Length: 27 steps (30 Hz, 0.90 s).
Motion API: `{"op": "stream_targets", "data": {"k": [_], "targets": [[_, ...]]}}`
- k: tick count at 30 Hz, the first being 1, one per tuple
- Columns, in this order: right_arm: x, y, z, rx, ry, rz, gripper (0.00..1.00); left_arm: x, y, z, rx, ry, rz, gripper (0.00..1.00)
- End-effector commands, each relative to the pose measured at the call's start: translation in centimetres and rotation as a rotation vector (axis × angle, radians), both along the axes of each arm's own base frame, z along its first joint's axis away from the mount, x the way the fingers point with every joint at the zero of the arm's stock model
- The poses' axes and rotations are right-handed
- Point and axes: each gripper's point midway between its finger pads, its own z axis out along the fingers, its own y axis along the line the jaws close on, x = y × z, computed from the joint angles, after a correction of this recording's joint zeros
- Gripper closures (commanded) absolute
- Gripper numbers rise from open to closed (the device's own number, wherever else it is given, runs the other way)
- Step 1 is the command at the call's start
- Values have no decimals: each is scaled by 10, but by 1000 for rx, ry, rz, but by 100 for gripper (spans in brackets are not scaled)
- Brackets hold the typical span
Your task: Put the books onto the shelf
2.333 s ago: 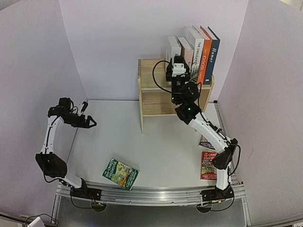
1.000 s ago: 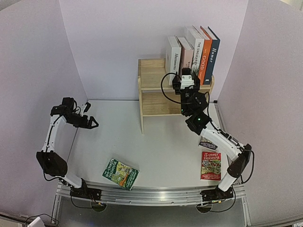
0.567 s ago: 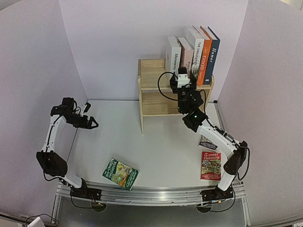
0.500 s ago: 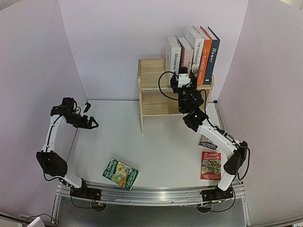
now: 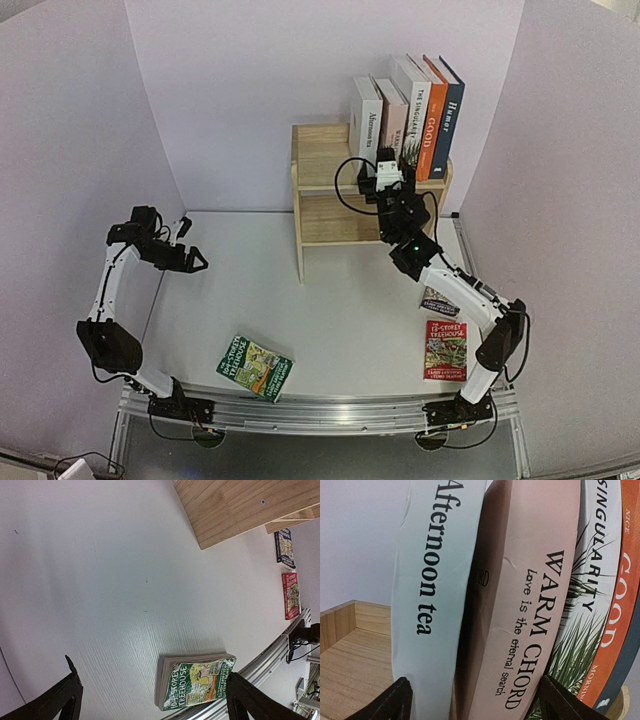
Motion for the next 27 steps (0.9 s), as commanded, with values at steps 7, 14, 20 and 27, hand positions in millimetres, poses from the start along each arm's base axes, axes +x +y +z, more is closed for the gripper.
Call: {"op": "stream_targets", "data": {"k": [7,14,20,27], "targets": [[-2,-14,28,70,-25,71,11,-1,0,11,7,-37,4,0],[8,-15,30,75,-12,60,11,-3,1,9,14,-40,-1,0],[10,-14,28,86,-1,59,12,-4,1,8,16,-43,-5,0],[1,-19,20,74,14,62,14,-5,0,5,14,-36,-7,0]]}}
